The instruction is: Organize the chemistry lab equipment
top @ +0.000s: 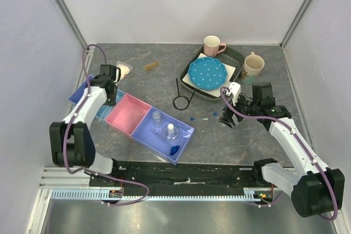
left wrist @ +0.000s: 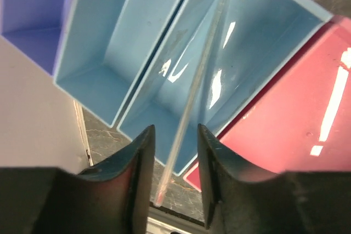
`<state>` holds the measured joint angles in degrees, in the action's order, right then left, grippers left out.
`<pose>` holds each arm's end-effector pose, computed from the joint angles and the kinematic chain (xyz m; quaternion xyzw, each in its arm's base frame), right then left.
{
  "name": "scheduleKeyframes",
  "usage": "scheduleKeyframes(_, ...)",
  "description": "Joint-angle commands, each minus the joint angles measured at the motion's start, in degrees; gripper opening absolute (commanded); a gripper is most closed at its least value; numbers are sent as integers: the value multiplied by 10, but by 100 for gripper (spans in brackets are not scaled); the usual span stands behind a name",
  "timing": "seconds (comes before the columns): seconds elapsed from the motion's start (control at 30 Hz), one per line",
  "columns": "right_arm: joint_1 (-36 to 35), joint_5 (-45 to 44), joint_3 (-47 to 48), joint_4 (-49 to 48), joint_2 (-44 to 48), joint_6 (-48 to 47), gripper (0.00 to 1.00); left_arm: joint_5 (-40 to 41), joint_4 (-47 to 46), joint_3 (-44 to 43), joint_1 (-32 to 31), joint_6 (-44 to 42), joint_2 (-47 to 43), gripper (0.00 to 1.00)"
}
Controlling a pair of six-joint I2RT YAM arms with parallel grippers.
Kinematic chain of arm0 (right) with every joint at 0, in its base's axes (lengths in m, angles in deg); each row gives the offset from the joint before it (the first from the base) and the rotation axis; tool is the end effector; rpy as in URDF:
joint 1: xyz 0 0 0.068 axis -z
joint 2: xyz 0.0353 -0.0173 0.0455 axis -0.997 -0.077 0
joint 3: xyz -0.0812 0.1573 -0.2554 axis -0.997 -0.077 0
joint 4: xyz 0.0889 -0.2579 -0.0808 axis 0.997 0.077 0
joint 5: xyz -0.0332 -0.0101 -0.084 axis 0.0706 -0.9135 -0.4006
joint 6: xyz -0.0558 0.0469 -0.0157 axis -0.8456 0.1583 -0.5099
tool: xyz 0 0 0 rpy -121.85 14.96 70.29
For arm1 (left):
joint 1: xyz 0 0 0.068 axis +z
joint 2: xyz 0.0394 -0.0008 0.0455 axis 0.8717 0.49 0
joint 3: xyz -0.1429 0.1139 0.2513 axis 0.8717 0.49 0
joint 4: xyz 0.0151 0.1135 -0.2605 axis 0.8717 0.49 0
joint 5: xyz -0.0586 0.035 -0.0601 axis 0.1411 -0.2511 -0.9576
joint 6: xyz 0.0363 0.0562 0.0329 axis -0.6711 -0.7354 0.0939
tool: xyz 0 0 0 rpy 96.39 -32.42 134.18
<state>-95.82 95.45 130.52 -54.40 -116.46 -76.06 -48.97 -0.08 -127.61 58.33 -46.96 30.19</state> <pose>0.2154 0.0791 0.2723 -0.4255 0.7703 0.2413 0.4090 0.3251 0.0103 0.2383 0.0248 0.9603 0.1920 0.2010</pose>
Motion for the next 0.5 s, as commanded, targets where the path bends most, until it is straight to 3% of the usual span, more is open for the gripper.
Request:
scheduleKeyframes(0.0,3,19,-4,-2,9,-11,90,-3,-14,-30,1,36,-100,48)
scheduleKeyframes(0.07,6,18,-4,-1,12,-15,90,-27,-13,-31,1,49,-131,52)
scheduleKeyframes(0.1,7,17,-4,-1,11,-17,91,-44,-17,-30,1,66,-151,58)
scheduleKeyframes(0.17,8,18,-6,2,13,-28,92,-110,-43,-9,1,115,-220,74)
scheduleKeyframes(0.2,8,20,-6,4,13,-32,92,-137,-54,3,1,130,-246,90)
scheduleKeyframes(0.23,9,20,-6,5,12,-35,92,-209,-63,13,2,144,-293,94)
scheduleKeyframes(0.3,12,23,-6,9,13,-41,93,-311,-101,49,2,157,-330,95)
scheduleKeyframes(0.33,14,24,-6,9,12,-43,93,-413,-117,63,2,164,-348,96)
scheduleKeyframes(0.47,20,28,-6,14,10,-51,93,-589,-212,136,1,255,-383,96)
